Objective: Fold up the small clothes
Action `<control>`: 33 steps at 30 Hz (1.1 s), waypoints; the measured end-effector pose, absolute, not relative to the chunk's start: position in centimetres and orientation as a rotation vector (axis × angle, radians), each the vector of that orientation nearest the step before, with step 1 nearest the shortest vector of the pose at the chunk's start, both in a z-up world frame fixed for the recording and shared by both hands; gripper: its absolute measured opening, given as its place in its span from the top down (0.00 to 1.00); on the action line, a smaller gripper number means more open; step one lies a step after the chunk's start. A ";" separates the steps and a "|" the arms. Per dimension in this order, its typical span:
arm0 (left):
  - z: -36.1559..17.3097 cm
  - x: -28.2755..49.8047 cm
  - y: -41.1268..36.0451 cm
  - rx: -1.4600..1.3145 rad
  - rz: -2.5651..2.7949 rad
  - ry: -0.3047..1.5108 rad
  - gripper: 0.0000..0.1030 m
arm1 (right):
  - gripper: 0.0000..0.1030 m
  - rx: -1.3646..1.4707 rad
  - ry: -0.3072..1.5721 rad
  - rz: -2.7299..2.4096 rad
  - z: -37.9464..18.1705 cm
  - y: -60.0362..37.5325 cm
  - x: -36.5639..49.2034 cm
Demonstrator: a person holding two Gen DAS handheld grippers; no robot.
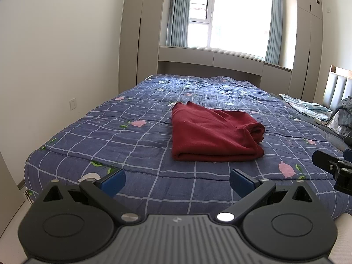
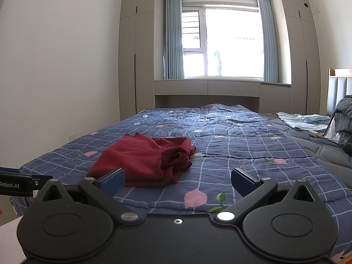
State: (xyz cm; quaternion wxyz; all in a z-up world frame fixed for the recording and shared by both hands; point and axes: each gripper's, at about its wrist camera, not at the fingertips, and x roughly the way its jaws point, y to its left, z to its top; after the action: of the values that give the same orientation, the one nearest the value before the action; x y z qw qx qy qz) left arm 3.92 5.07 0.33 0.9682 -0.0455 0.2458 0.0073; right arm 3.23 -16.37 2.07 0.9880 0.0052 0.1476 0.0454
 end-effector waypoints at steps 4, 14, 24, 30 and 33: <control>0.4 3.9 5.1 -0.092 0.015 0.497 0.00 | 0.01 0.011 0.297 0.091 2.1 -16.4 3.2; 0.4 3.9 5.1 -0.092 0.014 0.498 0.00 | 0.01 0.011 0.297 0.091 2.1 -16.4 3.2; 0.4 3.9 5.1 -0.093 0.014 0.497 0.00 | 0.01 0.011 0.298 0.091 2.1 -16.4 3.2; 0.2 3.6 4.6 -0.075 0.050 0.490 0.00 | 0.01 0.011 0.299 0.091 2.1 -16.4 3.2; 0.2 3.5 4.7 -0.083 0.051 0.488 0.00 | 0.01 0.012 0.298 0.091 2.1 -16.4 3.2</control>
State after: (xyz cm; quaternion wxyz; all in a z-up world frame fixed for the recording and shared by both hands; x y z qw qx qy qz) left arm 3.46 4.67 0.25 0.9692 -0.0413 0.2416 0.0250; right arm 3.22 -16.36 2.08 0.9878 0.0058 0.1486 0.0453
